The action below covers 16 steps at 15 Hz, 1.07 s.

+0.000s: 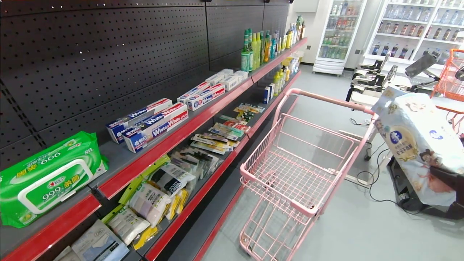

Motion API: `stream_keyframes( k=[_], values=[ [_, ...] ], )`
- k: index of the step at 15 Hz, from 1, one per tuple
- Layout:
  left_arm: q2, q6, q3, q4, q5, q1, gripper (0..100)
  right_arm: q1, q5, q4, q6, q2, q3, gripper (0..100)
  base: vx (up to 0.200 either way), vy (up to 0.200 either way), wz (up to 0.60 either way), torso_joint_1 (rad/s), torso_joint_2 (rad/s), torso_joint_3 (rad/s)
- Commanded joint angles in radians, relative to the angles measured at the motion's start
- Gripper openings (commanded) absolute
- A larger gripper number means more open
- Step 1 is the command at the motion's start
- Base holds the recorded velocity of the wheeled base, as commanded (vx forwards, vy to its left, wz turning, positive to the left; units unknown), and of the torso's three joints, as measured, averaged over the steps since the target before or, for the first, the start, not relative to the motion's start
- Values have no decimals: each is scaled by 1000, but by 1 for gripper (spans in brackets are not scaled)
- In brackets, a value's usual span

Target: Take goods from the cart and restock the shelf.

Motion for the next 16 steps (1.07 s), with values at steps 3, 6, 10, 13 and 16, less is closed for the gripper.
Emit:
stream_keyframes(
  k=[3,6,10,13,16],
  values=[
    [1,0,0,0,0,1,100,-14,-7,0,-47,-88,6,0,0,0,0,178,-385,-211],
    [1,0,0,0,0,1,100,-17,-8,0,-56,-76,-16,0,0,0,0,175,-364,-201],
    [1,0,0,0,0,-1,100,-40,-7,-9,-56,-54,-26,0,0,0,0,168,-351,-187],
    [1,0,0,0,0,1,100,-41,-5,-9,-56,-33,-51,0,0,0,0,168,-346,-181],
    [1,1,0,0,0,1,100,-38,1,-9,-56,-30,-52,0,0,0,0,165,-343,-175]
  ],
)
